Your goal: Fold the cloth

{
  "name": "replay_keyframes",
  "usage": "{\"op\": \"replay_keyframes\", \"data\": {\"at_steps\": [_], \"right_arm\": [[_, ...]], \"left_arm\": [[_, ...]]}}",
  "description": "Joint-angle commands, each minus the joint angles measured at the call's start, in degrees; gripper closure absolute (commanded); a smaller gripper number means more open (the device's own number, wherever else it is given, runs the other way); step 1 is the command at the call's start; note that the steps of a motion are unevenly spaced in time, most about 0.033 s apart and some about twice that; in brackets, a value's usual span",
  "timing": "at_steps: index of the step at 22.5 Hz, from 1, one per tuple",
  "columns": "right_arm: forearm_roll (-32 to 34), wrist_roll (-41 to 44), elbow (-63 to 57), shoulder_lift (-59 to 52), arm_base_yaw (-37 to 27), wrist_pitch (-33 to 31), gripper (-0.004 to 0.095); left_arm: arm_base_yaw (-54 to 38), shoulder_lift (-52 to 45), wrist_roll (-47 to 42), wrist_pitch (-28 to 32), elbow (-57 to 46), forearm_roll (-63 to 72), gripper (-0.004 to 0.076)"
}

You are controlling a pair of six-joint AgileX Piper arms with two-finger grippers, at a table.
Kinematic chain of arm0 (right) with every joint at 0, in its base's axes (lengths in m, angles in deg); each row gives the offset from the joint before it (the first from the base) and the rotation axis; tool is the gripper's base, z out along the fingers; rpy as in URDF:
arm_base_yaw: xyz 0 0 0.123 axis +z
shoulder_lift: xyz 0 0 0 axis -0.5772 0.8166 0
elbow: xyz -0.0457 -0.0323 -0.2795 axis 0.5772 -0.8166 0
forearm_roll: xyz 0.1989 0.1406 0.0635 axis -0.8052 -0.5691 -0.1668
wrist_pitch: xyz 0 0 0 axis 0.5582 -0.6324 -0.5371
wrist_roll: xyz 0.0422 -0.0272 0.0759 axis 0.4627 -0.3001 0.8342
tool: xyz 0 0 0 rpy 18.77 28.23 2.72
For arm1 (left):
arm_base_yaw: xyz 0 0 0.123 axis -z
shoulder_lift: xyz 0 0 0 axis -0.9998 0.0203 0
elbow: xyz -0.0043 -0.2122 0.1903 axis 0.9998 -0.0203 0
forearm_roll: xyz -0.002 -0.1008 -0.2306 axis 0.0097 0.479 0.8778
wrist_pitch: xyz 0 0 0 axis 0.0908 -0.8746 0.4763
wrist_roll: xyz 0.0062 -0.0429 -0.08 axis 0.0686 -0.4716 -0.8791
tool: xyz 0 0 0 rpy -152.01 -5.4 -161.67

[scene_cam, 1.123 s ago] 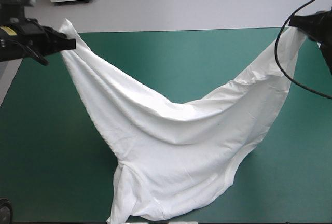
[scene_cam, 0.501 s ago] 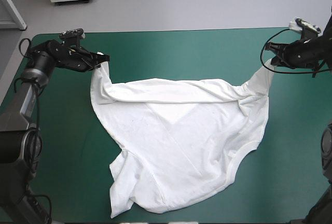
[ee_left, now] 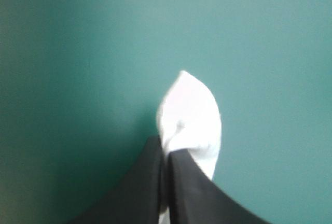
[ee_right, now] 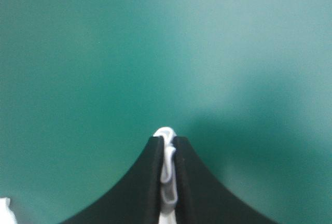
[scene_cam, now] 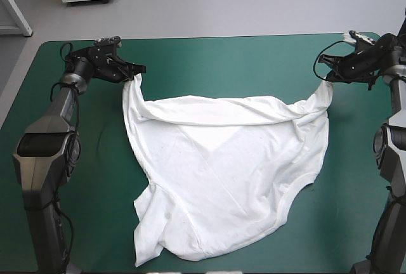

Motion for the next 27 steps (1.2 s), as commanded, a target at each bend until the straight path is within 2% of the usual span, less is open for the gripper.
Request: {"op": "replay_keyframes", "data": {"at_steps": [1,4,5,6,7,8,10,14,16,20,27], "right_arm": [[-0.46,-1.89,5.46,-1.67,-0.24,-4.13,0.0755],[2.4,-1.92,6.42,-1.1,-0.24,-7.45,0.048],[3.32,-1.33,6.72,-1.1,-0.24,-8.31,0.0398],[3.57,0.39,7.41,-1.1,-0.37,-8.86,0.0325],[3.85,0.4,8.4,-1.1,-0.37,-9.61,0.0323],[3.85,0.81,10.08,-1.1,-0.37,-10.54,0.0342],[3.99,1.0,12.28,-1.89,-0.37,-10.96,0.038],[4.36,1.73,12.3,-6.2,-0.37,-10.96,0.0394],[4.24,2.12,12.09,-8.89,-0.37,-11.07,0.0394],[4.48,3.37,8.88,-16.4,-0.37,-11.07,0.0395],[3.45,3.78,-3.32,-26.23,-0.37,-11.07,0.0397]], "left_arm": [[0.17,-3.15,2.86,0.52,2.18,1.49,0.0662],[0.17,-3.15,5.16,-2.7,2.47,2.54,0.0472],[0.17,-3.15,5.16,-4.43,2.94,2.54,0.0386],[0.17,-3.25,3.51,-8.83,4.18,2.54,0.0247],[0.17,-3.25,2.37,-11.12,5.54,2.26,0.0195],[0.17,-3.25,0.82,-14.89,7.67,0.8,0.0192],[0.17,-4.04,1.59,-18.57,10.78,-0.77,0.023],[0.24,-8.0,1.79,-27.9,13.39,-7.39,0.0262],[0.13,-11.62,1.79,-27.91,13.39,-6.68,0.0264],[2.03,-20.87,0.85,-27.91,10.54,-7.76,0.0329],[10.77,-38.69,0.4,-27.91,-9.13,-15.94,0.0335]]}}
